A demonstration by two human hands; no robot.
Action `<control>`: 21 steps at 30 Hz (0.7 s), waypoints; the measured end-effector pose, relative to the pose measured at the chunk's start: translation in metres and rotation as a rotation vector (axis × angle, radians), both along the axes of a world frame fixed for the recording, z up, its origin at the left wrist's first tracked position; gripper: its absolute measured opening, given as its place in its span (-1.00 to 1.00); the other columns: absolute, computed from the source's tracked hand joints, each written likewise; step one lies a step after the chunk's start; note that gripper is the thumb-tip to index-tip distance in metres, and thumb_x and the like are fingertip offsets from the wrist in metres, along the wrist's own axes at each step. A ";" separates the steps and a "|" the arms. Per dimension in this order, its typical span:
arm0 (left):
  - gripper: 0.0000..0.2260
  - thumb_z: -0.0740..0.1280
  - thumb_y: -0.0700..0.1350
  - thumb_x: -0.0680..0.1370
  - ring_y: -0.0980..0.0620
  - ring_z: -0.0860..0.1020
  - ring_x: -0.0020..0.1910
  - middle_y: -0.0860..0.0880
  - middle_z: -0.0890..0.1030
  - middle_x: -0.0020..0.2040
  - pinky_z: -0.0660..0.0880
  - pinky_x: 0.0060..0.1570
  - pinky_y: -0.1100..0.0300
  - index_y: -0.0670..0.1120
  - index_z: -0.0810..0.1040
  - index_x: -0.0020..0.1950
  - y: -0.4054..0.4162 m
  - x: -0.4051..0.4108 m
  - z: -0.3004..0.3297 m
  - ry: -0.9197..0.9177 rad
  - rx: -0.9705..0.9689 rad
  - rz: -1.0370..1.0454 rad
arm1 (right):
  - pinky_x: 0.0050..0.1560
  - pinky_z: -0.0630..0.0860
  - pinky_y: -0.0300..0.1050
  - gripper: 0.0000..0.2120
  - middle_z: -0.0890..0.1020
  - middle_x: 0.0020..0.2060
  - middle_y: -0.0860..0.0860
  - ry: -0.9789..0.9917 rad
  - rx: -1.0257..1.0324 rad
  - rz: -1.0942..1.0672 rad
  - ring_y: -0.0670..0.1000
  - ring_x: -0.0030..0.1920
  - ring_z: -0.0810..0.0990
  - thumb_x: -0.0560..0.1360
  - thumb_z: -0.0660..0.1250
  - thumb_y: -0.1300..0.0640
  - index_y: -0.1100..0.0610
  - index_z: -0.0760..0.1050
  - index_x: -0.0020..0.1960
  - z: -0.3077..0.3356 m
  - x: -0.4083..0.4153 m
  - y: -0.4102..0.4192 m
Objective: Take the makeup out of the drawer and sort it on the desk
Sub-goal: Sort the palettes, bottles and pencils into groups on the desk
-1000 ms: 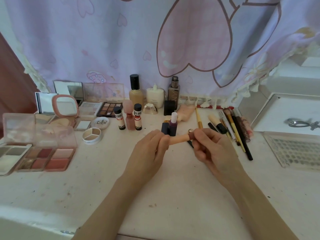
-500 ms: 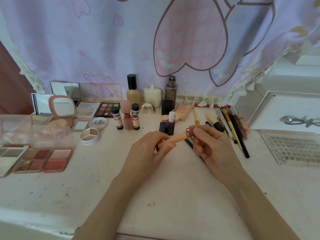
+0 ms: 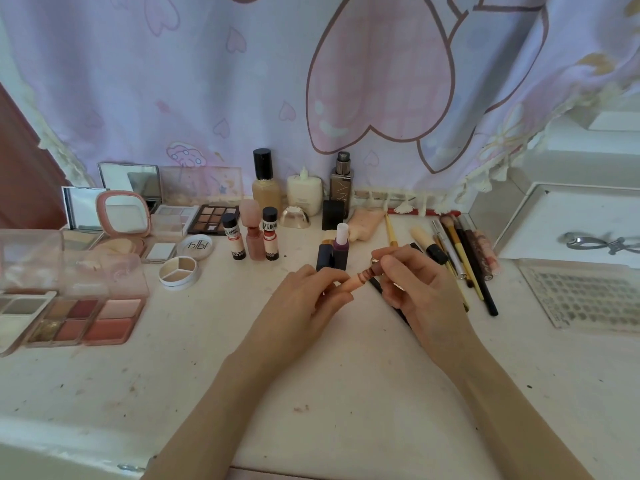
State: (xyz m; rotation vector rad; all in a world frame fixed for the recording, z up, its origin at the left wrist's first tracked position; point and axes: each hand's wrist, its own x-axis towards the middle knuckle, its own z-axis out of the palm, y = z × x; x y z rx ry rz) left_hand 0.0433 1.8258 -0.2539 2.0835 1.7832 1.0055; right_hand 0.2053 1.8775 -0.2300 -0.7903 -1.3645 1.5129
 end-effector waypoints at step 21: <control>-0.85 0.31 -0.18 0.53 0.20 0.39 -0.19 0.24 0.41 -0.17 0.30 -0.15 0.44 -0.08 0.59 0.07 0.003 -0.003 0.000 -0.073 0.074 0.038 | 0.12 0.52 -0.19 -0.78 0.64 -0.22 0.06 0.091 0.102 -0.129 0.01 -0.01 0.63 0.50 0.25 0.38 0.19 0.49 0.10 0.001 -0.002 0.002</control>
